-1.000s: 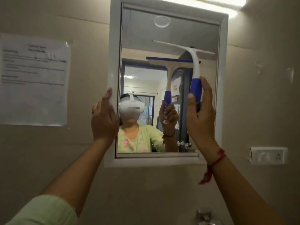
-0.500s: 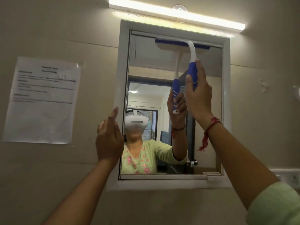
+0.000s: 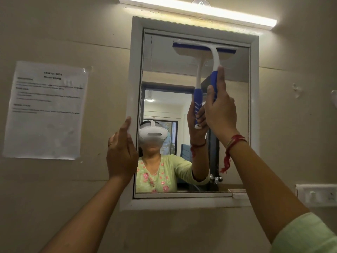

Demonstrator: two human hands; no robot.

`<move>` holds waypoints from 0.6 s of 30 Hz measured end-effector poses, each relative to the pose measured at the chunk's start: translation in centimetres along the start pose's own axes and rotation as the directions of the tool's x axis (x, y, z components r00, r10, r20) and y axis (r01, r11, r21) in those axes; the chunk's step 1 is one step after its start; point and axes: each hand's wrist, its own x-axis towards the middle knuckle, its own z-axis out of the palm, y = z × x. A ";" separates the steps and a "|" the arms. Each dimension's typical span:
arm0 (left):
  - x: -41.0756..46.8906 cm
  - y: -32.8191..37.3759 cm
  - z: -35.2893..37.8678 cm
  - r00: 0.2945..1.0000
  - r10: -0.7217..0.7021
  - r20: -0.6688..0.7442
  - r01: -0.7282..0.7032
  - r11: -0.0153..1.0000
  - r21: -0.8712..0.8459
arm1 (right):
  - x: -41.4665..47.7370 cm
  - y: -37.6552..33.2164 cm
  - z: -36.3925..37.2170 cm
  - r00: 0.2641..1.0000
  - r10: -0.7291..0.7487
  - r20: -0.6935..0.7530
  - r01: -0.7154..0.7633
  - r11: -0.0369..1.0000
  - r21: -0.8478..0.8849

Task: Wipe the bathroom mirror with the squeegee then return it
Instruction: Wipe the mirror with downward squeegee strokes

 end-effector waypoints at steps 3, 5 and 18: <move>0.0 0.0 0.0 1.000 0.015 0.003 -0.015 1.000 0.005 | -1.2 0.5 -0.5 1.000 0.014 0.024 -0.014 1.000 -0.017; 0.0 0.0 0.1 1.000 0.019 0.004 -0.019 1.000 0.003 | -2.2 0.8 -0.9 0.999 0.022 0.032 -0.022 1.000 -0.022; 0.0 -0.2 0.2 1.000 0.012 -0.003 -0.012 0.999 0.032 | -8.8 0.6 -1.5 0.988 0.106 0.109 -0.104 0.994 -0.022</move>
